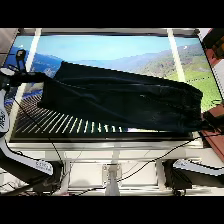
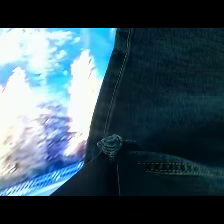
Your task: Fold the clothes and pants, and hang the long-sleeved shirts on hangers.
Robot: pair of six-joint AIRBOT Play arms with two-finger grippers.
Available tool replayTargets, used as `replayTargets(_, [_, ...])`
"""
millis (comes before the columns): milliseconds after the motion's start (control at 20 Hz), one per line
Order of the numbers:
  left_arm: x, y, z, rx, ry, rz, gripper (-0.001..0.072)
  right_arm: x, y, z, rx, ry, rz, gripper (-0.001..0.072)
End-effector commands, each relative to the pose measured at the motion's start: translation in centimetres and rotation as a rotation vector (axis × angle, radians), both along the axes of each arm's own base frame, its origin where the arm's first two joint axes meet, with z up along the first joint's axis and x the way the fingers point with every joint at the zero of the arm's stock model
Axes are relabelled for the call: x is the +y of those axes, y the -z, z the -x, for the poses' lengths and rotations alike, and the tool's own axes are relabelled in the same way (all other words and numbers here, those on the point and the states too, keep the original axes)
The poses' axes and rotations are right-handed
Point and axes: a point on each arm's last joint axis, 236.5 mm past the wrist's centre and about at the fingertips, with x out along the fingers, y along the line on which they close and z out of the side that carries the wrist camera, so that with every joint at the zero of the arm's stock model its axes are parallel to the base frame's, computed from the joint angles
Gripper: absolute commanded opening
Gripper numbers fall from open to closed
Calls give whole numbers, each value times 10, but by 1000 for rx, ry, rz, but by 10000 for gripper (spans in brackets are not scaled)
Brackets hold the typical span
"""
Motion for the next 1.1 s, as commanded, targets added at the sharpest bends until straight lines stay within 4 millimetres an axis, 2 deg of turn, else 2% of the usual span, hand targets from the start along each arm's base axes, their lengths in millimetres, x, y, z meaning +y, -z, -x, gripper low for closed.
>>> replayTargets(0, [-13, 14, -8, 8, -7, -1, 23, 11, 12, 14, 8, -30, -4, 40])
replayTargets(200, [-11, 12, -6, 13, -14, 8, 35, 1, 6, 3, -57, -16, 69, 40])
replayTargets(250, [-13, 12, -3, 23, -5, 15, 82, 0, 4, 1, -64, -4, 79, 40])
replayTargets(300, [-14, 11, 1, 37, 9, 17, 347, 0, 3, 0, -67, 5, 81, 45])
replayTargets(350, [-14, 8, 7, 50, 24, 6, 694, 0, 3, -1, -70, 7, 80, 62])
replayTargets(400, [-10, 3, 14, 73, 24, -3, 692, 1, 2, -2, -76, 10, 75, 71])
replayTargets(500, [12, -9, 38, 140, -6, -48, 692, 4, 2, -4, -82, 13, 66, 192])
replayTargets(600, [40, -20, 75, 242, -69, -76, 692, 6, 1, -4, -82, 14, 58, 197])
replayTargets(650, [52, -23, 96, 307, -100, -70, 692, 7, 1, -4, -82, 15, 51, 259])
replayTargets(700, [63, -23, 123, 391, -146, -36, 684, 8, 1, -4, -84, 15, 47, 381])
replayTargets(750, [72, -22, 146, 463, -215, 28, 635, 7, 1, -5, -88, 16, 53, 456])
replayTargets(800, [77, -20, 163, 501, -274, 98, 634, 4, 1, -7, -96, 18, 63, 459])
replayTargets(900, [74, -23, 179, 485, -331, 244, 631, 0, 1, -12, -115, 23, 87, 458])
replayTargets(1000, [68, -23, 192, 469, -334, 279, 578, -3, -5, -13, -132, 23, 111, 458])
replayTargets(1050, [64, -20, 199, 475, -335, 274, 579, -4, -10, -13, -143, 22, 126, 458])
